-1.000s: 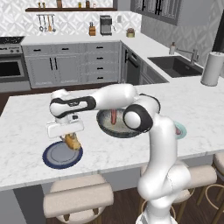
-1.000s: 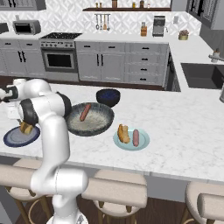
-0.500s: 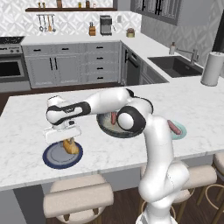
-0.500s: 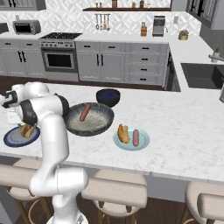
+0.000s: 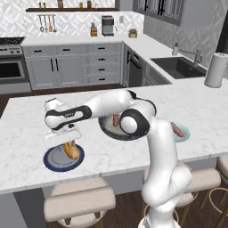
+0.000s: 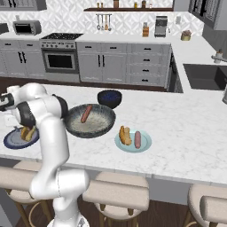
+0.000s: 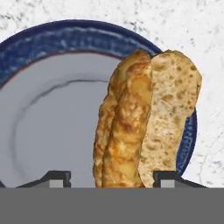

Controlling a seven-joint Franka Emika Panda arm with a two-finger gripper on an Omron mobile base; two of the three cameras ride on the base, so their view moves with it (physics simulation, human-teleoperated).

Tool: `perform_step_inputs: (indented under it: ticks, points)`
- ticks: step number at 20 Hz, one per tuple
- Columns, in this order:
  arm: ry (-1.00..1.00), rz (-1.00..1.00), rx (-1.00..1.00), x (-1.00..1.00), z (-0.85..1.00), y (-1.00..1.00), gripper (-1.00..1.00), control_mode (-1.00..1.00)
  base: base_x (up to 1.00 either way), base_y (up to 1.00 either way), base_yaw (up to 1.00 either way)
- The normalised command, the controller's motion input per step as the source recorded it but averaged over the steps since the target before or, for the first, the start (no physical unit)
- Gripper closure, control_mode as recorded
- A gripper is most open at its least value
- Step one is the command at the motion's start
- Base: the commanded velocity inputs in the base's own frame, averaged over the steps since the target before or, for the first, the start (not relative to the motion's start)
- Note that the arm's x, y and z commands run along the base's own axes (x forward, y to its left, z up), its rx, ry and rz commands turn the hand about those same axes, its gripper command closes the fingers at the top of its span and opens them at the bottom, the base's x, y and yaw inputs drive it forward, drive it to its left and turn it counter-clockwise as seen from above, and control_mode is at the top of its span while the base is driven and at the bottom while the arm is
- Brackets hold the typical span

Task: Place one bun and one sausage from the bowl on each plate.

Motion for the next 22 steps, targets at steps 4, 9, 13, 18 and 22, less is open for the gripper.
perform_step_inputs:
  ticks: [4,9,13,18,22]
  points:
    - [-0.13,0.00,0.01,-0.34,0.38,-0.43,-1.00,-1.00,0.00,0.00,0.00]
    - [0.00,0.00,0.06,0.00,0.82,-0.81,-1.00,-1.00,0.00,0.00,0.00]
    - [0.00,0.00,0.15,0.12,0.42,-0.97,-1.00,-1.00,0.00,0.00,0.00]
    - [-0.01,0.00,0.18,0.41,0.26,-0.92,-1.00,-1.00,0.00,0.00,0.00]
    - [0.00,0.00,0.12,0.31,0.16,-0.91,-1.00,-1.00,0.00,0.00,0.00]
